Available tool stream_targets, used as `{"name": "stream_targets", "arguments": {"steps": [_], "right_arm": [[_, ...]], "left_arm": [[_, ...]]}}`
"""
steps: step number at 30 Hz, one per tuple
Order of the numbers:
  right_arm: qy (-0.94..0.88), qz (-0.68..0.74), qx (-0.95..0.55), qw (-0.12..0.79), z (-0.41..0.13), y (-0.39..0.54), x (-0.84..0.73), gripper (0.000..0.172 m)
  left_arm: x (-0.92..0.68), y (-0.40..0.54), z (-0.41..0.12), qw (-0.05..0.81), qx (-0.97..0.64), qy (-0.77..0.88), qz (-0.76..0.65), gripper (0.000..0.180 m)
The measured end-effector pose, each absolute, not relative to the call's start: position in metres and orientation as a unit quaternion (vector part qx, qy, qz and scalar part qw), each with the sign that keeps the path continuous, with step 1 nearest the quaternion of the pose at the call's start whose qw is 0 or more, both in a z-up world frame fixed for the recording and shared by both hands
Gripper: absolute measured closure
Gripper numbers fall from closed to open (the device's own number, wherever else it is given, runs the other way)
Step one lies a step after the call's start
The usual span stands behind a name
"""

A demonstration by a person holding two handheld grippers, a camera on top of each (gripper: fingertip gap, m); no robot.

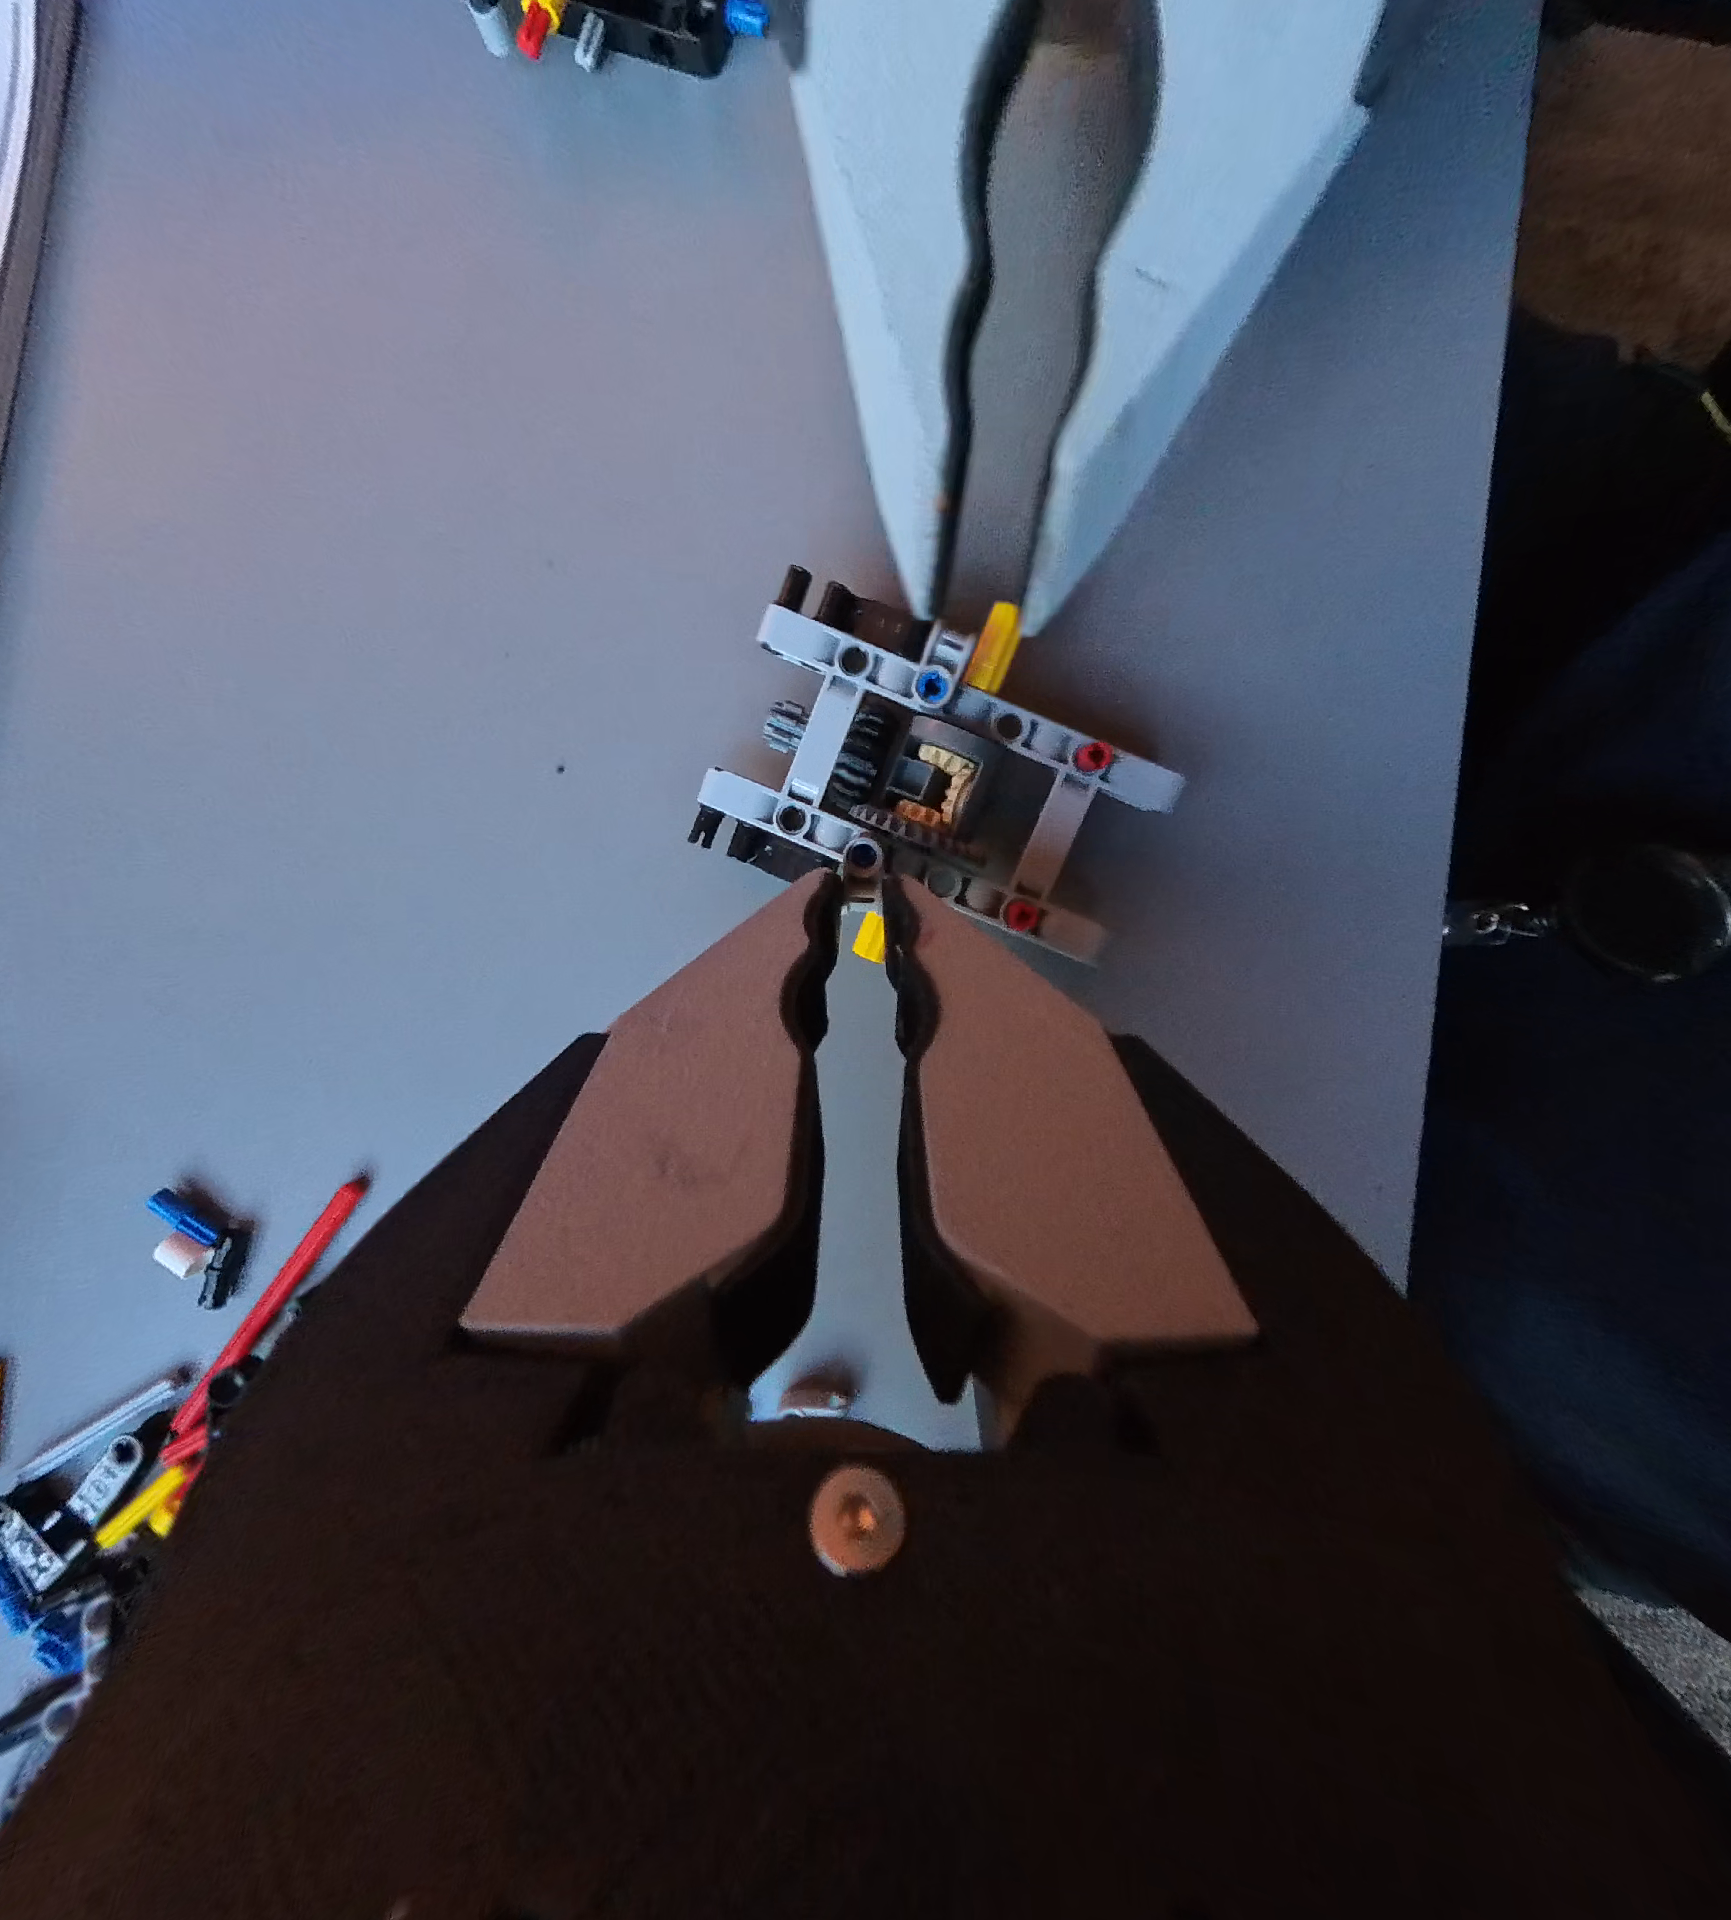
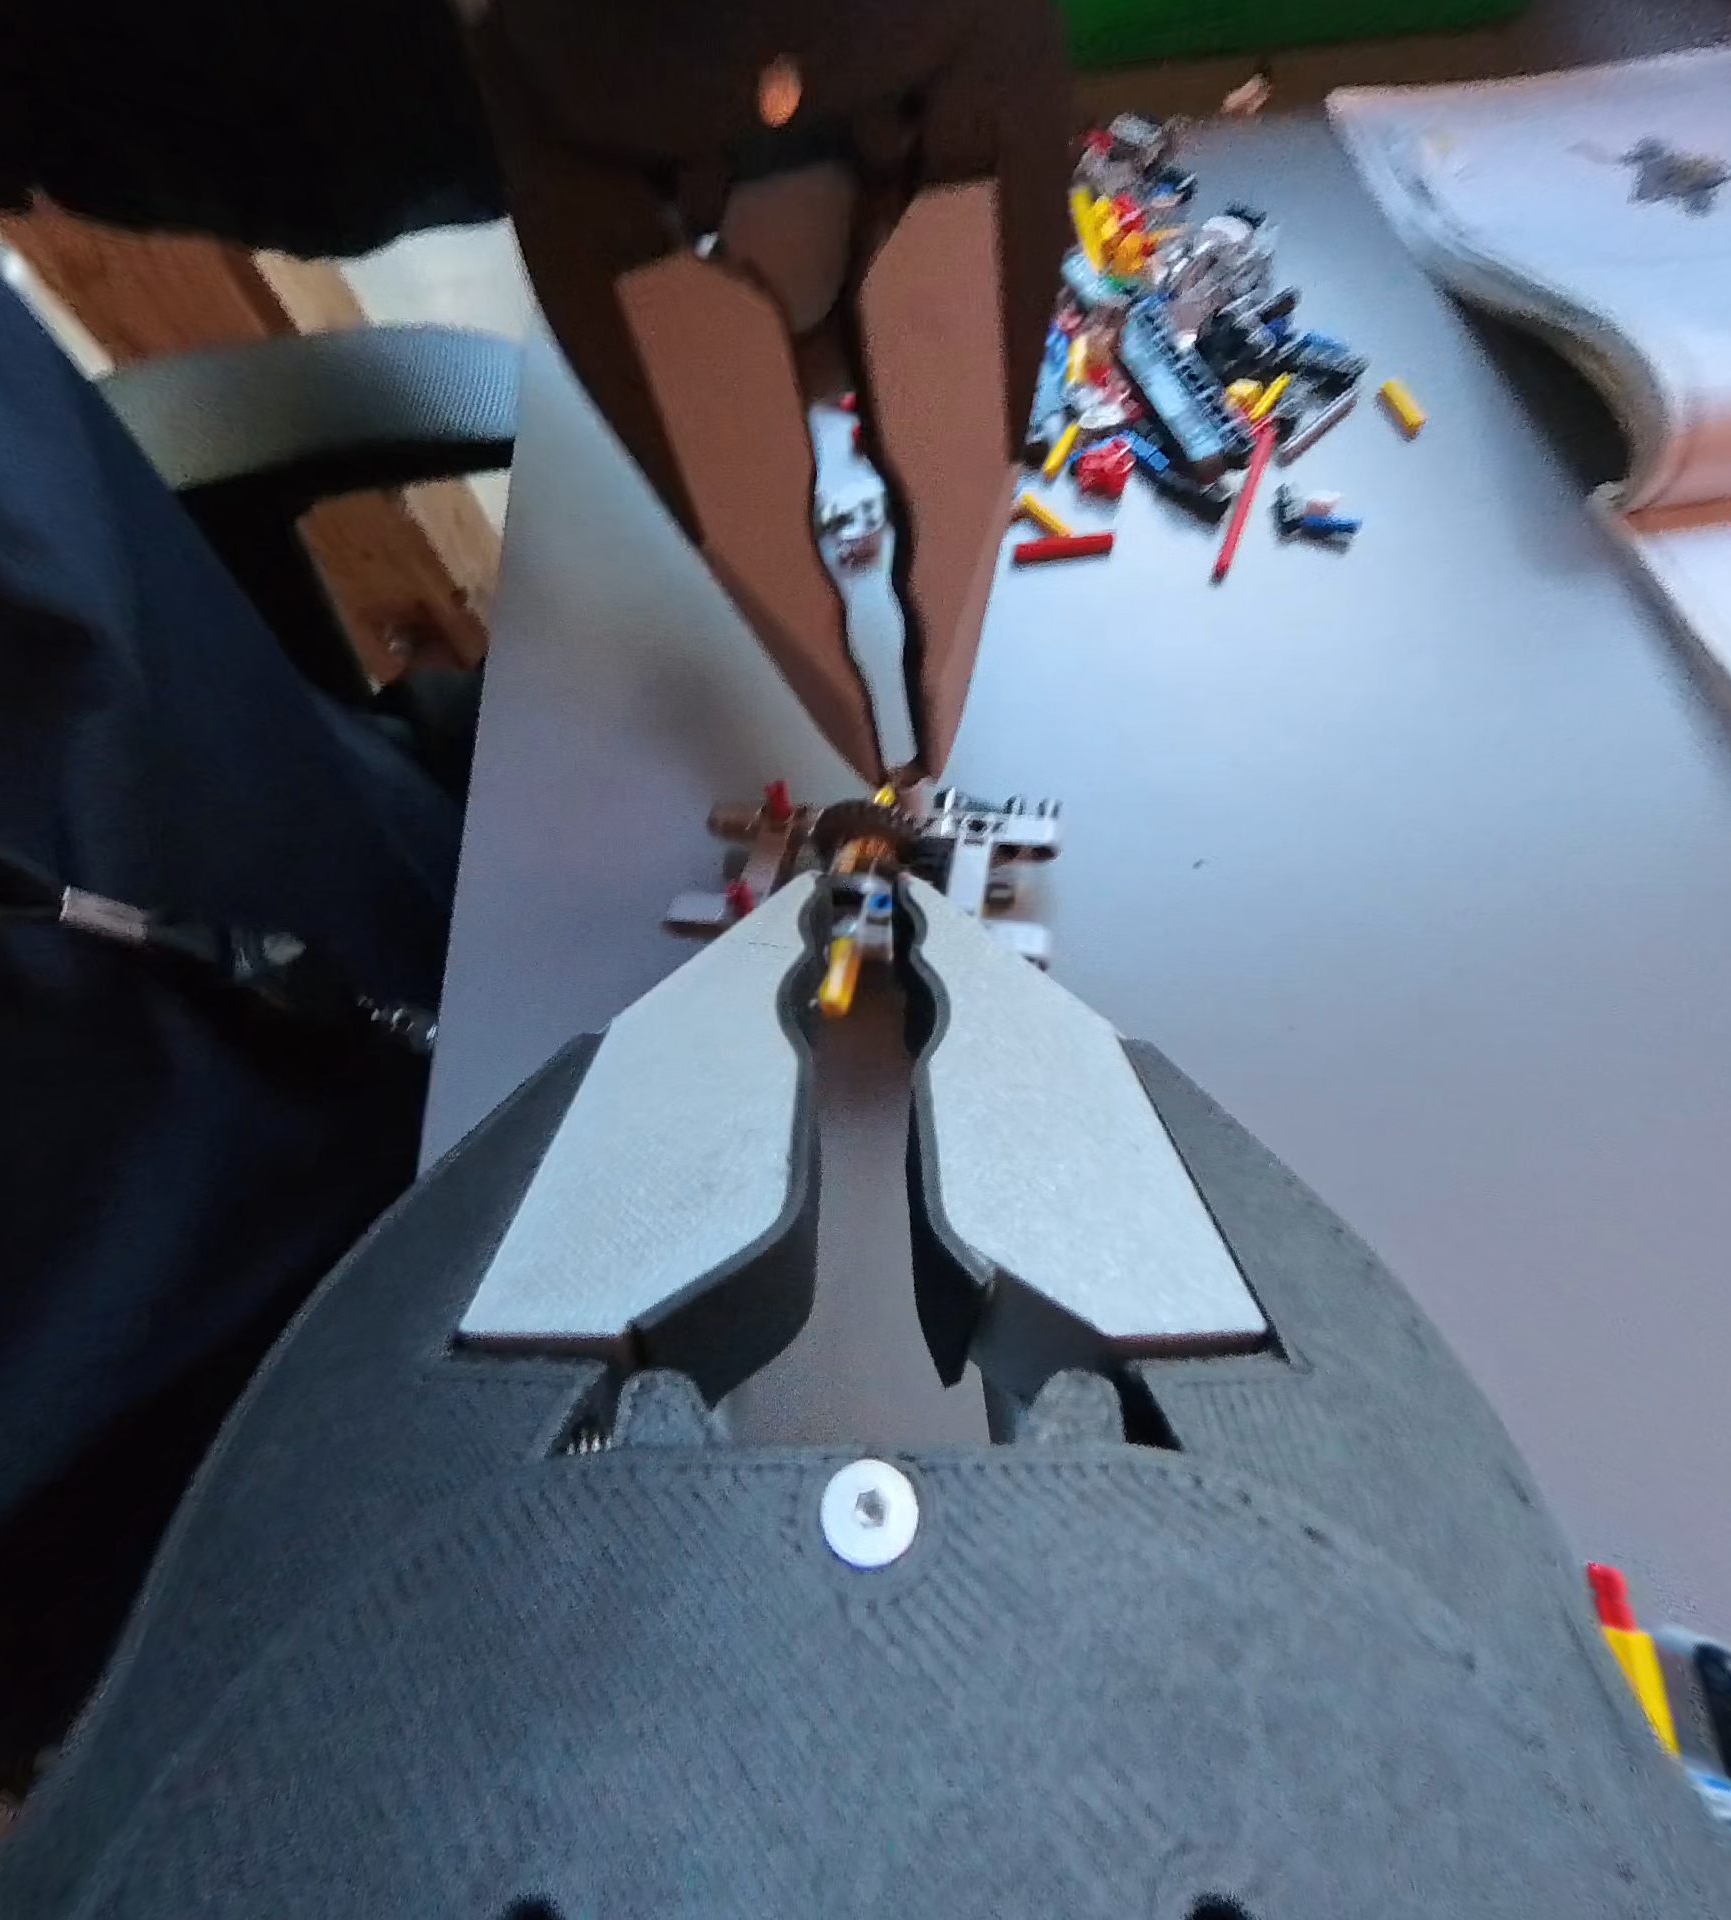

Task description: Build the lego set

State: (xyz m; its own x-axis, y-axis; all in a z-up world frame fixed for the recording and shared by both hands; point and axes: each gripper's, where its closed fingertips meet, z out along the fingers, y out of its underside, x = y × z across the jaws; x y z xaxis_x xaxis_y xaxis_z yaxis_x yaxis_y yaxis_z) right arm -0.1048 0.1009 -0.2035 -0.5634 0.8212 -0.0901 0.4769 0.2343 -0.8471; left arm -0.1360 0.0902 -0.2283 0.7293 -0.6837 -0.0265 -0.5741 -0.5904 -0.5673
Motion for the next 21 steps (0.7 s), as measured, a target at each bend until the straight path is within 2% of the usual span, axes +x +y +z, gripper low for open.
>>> {"name": "stream_targets", "arguments": {"steps": [2,11,21], "right_arm": [[-0.750,0.451,-0.438,0.207,-0.198,0.105,-0.118,0.171],[-0.798,0.396,-0.427,0.159,-0.219,0.093,-0.140,0.171],[-0.751,0.411,-0.501,0.128,-0.218,0.117,-0.104,0.156]], "left_arm": [[-0.135,0.092,-0.228,0.278,-0.885,0.360,-0.098,0.175],[-0.134,0.094,-0.228,0.266,-0.874,0.397,-0.088,0.175],[-0.140,0.087,-0.229,0.268,-0.883,0.375,-0.092,0.175]]}}
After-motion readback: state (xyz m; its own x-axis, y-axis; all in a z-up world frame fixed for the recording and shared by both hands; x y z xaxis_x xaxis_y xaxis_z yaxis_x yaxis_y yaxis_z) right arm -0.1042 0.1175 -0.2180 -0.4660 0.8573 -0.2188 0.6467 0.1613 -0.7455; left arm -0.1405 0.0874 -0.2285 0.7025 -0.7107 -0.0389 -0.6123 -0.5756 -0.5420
